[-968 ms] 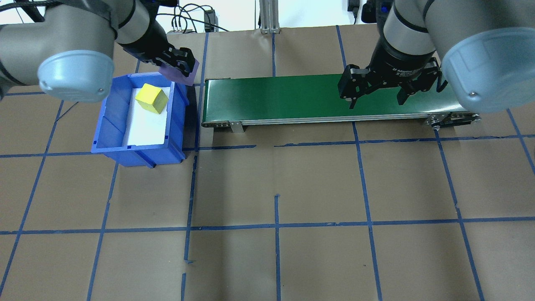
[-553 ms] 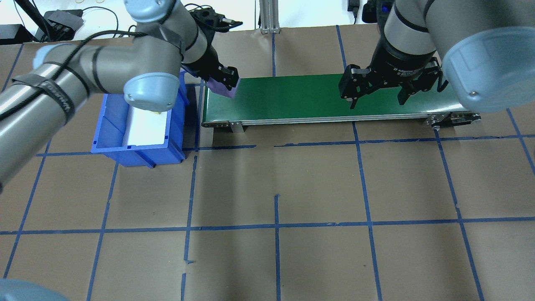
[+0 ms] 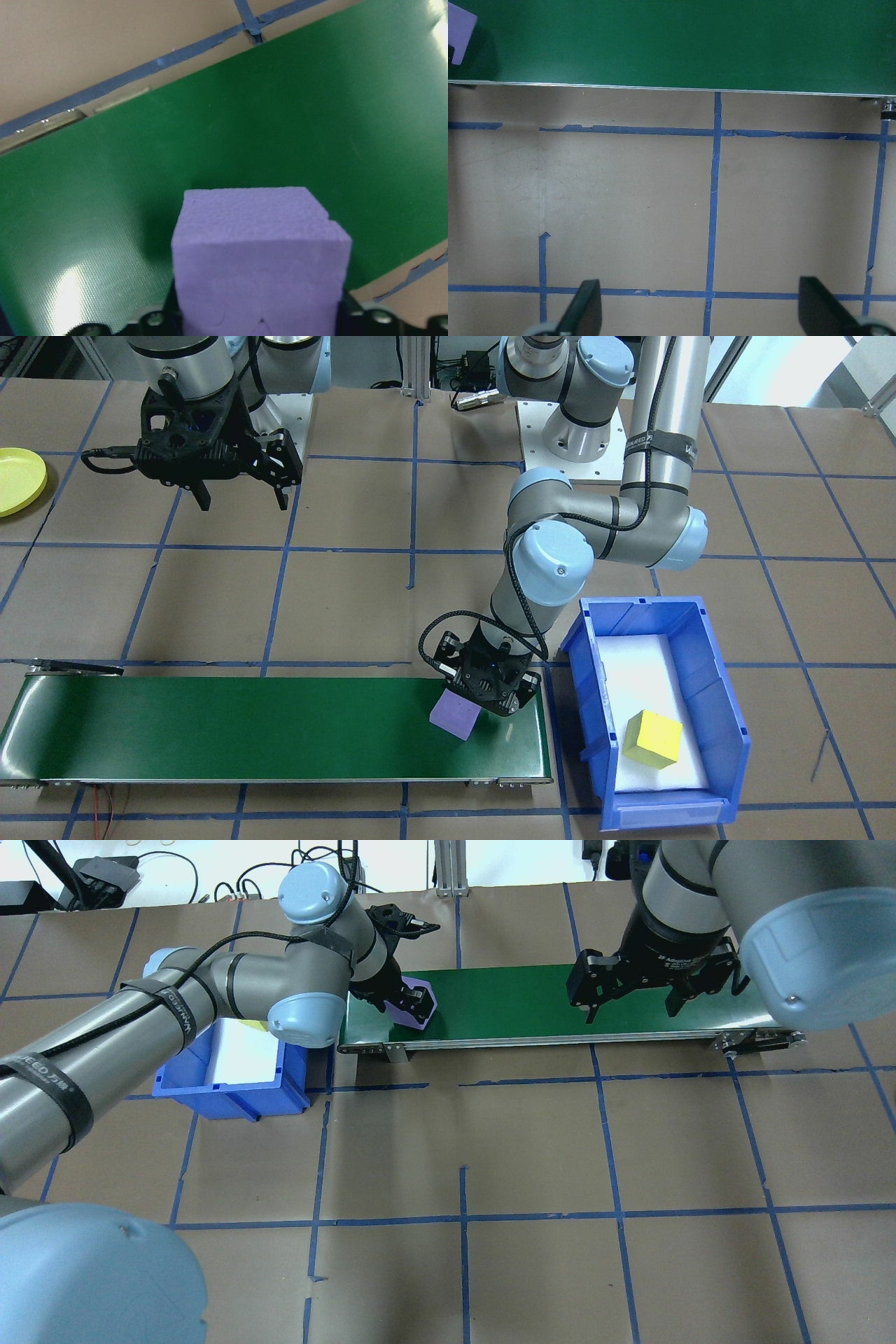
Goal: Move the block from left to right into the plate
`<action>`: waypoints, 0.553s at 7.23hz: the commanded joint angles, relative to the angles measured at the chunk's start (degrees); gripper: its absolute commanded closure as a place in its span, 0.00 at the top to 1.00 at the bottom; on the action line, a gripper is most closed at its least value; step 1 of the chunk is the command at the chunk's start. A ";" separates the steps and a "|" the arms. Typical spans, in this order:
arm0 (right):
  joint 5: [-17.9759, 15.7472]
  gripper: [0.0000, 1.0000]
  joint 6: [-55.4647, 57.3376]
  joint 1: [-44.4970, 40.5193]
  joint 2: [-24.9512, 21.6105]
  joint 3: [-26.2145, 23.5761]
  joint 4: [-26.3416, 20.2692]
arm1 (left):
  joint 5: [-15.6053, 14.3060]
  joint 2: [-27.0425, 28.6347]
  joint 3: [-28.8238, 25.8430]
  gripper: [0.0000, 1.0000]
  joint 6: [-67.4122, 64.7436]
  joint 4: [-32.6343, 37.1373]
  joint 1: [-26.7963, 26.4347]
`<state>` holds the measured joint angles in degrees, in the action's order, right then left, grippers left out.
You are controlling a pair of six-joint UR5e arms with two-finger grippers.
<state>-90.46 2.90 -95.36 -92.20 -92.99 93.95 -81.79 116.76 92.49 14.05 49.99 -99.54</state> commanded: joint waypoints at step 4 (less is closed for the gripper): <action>0.02 1.00 0.00 0.00 0.00 0.00 0.00 | -5.13 -12.44 -1.00 1.00 3.59 10.48 15.65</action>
<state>-90.44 2.90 -95.36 -92.20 -92.99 93.96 -87.20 105.35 91.42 15.17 58.80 -89.88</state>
